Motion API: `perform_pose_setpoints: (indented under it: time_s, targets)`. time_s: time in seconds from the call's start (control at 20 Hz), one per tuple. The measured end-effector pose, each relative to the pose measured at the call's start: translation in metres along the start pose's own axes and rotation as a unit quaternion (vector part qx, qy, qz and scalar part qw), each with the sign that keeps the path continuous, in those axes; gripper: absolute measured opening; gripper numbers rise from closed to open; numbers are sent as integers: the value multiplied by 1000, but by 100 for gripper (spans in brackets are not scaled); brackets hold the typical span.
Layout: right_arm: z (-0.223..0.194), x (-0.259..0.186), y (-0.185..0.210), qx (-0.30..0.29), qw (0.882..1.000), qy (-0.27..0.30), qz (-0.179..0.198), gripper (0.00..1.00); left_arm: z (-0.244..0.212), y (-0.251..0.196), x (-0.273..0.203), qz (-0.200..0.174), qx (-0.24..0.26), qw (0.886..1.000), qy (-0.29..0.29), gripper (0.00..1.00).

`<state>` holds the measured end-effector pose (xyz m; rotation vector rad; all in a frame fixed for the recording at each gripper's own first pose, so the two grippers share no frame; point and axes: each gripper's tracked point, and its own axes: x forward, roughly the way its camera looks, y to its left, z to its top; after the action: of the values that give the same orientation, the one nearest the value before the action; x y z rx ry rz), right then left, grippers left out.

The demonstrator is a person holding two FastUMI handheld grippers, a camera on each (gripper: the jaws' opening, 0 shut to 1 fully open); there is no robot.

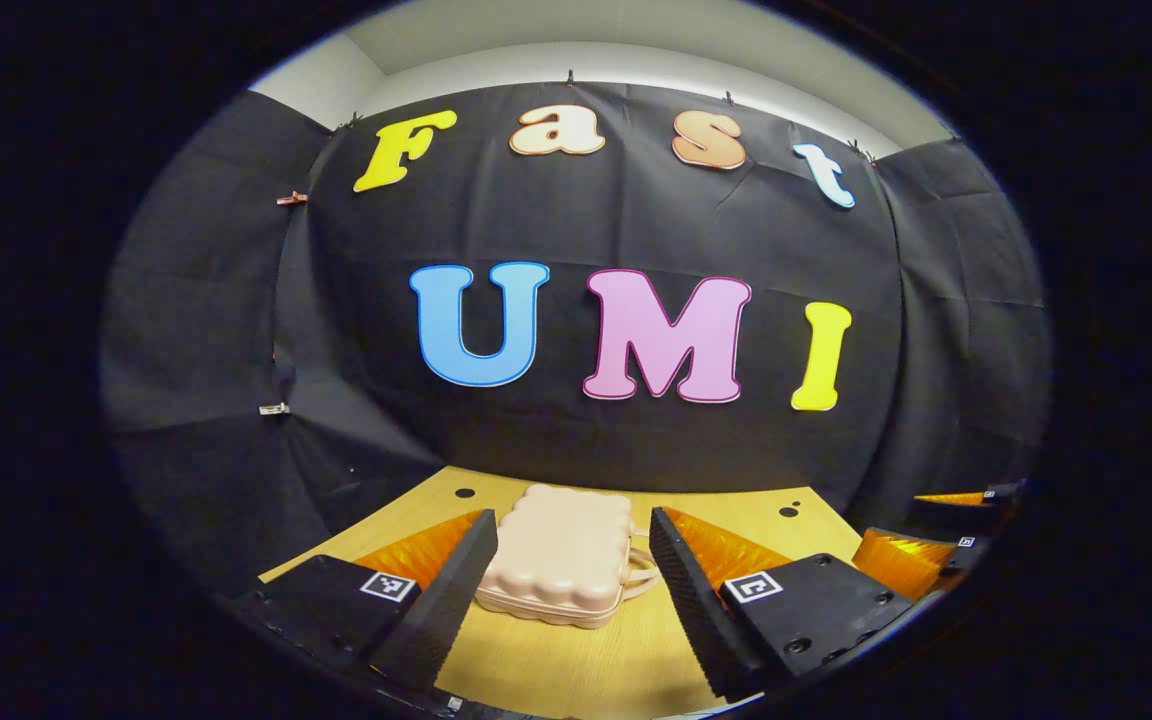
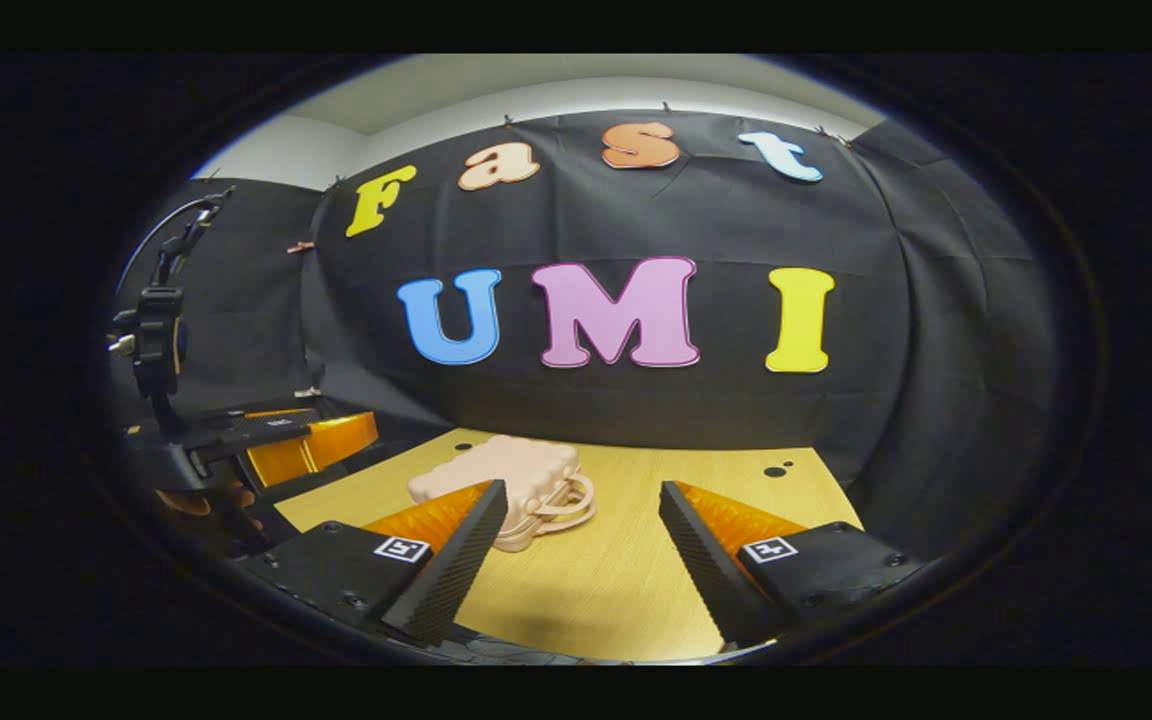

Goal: First open the suitcase, pack the skin care products into it, and then close the suitcase.

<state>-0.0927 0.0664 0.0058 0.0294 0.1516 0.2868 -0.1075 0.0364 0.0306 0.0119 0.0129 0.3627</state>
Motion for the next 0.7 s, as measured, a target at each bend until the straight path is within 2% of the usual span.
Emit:
perform_pose_setpoints:
  time_s: [0.2, 0.45, 0.7]
  targets:
    - [0, 4, -3, -2, 1000, 0, -12, 97, -2, -2, 5, -12, -11, 1000, 8, 96]
    - [-1, 8, -17, 6, 999, 3, -46, 97, -1, 2, 6, -27, 25, 999, -2, 96]
    - [-3, 14, -17, 3, 998, 7, -69, 97, 9, 9, 8, -35, 32, 999, -22, 96]
